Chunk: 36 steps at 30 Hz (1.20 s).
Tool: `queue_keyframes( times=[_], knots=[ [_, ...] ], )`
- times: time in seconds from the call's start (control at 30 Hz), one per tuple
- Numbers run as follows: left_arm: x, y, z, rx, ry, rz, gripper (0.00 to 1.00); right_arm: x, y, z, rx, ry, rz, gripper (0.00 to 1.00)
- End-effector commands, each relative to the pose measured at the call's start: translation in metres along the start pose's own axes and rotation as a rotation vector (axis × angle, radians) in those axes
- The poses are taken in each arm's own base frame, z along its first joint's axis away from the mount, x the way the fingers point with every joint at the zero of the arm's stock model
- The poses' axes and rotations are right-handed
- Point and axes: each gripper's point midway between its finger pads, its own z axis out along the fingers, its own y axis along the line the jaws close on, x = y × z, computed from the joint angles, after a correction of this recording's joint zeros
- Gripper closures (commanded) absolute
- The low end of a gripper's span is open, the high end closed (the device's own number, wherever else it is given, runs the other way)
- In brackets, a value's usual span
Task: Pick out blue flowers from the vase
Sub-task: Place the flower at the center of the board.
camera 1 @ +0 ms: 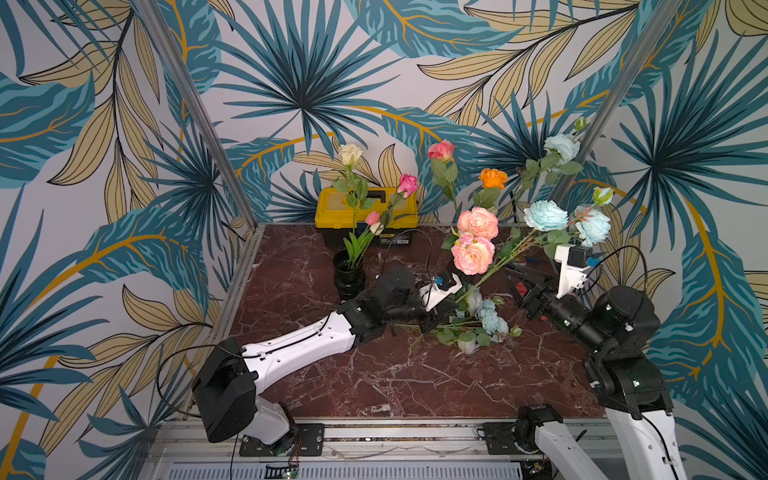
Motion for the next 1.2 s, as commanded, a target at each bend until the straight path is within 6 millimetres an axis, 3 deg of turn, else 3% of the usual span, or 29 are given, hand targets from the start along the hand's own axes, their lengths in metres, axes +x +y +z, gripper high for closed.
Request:
queue_keyframes(
  times=[0.0, 0.17, 0.4, 0.6, 0.83, 1.0, 1.17],
  knots=[
    [0.012, 0.0, -0.008, -0.037, 0.071, 0.089, 1.0, -0.009, -0.002, -0.01, 0.048, -0.025, -0.036, 0.54],
    [0.039, 0.003, -0.011, -0.069, 0.202, 0.159, 1.0, -0.018, -0.004, -0.017, 0.088, -0.045, -0.065, 0.54],
    [0.111, 0.022, -0.021, -0.15, 0.525, 0.255, 1.0, -0.03, -0.005, -0.017, 0.109, -0.062, -0.078, 0.54],
    [0.161, 0.046, -0.035, -0.25, 0.707, 0.272, 1.0, -0.025, -0.013, -0.005, 0.118, -0.048, -0.066, 0.54],
    [0.197, 0.083, -0.052, -0.321, 0.814, 0.235, 1.0, -0.014, -0.019, 0.01, 0.102, -0.013, -0.044, 0.54],
    [0.194, 0.098, -0.053, -0.341, 0.776, 0.204, 1.0, -0.007, -0.025, 0.02, 0.101, 0.001, -0.037, 0.54],
    [0.207, 0.107, -0.048, -0.332, 0.813, 0.216, 1.0, -0.002, -0.034, 0.03, 0.114, 0.017, -0.029, 0.54]
  ],
)
